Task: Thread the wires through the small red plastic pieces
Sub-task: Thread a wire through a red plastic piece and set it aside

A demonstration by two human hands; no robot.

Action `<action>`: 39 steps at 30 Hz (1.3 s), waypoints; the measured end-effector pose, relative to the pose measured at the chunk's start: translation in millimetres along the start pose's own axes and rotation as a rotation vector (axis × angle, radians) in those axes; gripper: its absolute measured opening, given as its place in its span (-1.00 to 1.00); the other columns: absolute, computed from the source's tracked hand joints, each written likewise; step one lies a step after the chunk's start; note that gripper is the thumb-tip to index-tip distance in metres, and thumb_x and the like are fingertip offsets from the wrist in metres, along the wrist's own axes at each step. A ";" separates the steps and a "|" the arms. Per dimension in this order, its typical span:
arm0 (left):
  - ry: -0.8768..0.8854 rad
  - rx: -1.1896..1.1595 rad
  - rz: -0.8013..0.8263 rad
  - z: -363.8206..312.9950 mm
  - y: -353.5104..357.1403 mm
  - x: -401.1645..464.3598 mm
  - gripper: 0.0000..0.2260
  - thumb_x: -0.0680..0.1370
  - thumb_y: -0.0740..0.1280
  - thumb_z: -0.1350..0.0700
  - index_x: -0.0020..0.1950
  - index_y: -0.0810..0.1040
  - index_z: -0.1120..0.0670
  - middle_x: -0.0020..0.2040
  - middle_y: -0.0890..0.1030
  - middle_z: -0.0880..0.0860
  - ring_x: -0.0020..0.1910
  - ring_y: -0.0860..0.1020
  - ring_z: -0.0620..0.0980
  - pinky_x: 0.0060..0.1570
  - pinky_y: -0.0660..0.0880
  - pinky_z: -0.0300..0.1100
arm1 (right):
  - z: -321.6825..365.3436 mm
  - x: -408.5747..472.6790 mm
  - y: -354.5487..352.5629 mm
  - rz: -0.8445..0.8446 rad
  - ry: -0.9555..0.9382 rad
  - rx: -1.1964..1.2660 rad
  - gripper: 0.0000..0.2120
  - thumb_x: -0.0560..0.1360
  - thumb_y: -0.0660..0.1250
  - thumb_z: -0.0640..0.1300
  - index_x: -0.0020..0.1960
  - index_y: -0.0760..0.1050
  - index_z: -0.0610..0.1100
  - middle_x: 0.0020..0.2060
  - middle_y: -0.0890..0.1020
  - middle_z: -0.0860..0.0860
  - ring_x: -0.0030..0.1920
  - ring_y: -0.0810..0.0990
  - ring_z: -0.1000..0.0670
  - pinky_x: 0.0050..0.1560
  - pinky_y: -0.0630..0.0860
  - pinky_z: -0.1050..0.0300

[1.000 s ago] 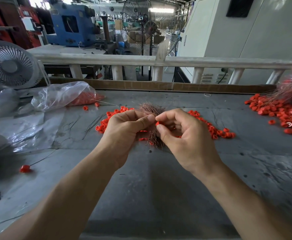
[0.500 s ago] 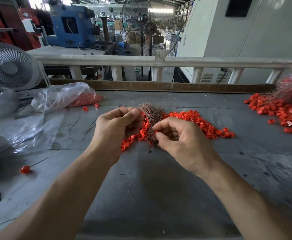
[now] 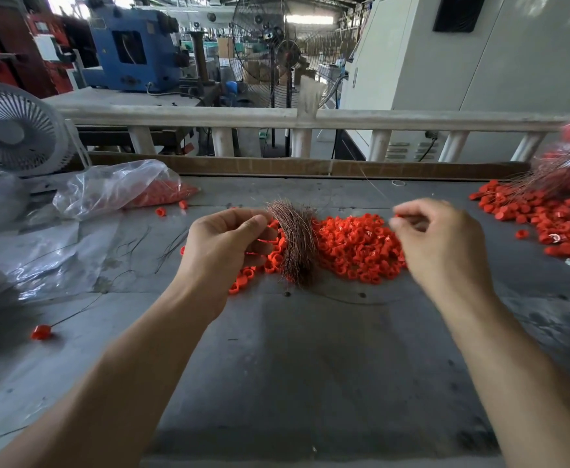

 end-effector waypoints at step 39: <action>0.206 0.672 0.042 5.0 9.4 6.7 -0.92 0.51 0.50 0.13 -0.15 0.72 -0.04 -0.30 0.68 -0.12 -0.33 0.61 -0.20 -0.24 0.58 -0.20 | 30.8 -47.8 70.0 0.746 -0.087 -0.008 -0.89 0.39 0.59 0.03 -0.22 0.67 0.08 -0.36 0.67 0.18 -0.34 0.58 0.20 -0.26 0.48 0.16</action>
Point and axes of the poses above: each hand's wrist, its own x-axis towards the middle knuckle, its own y-axis out of the palm, z = x × y, the point moved 9 cm from there along x, towards the middle knuckle
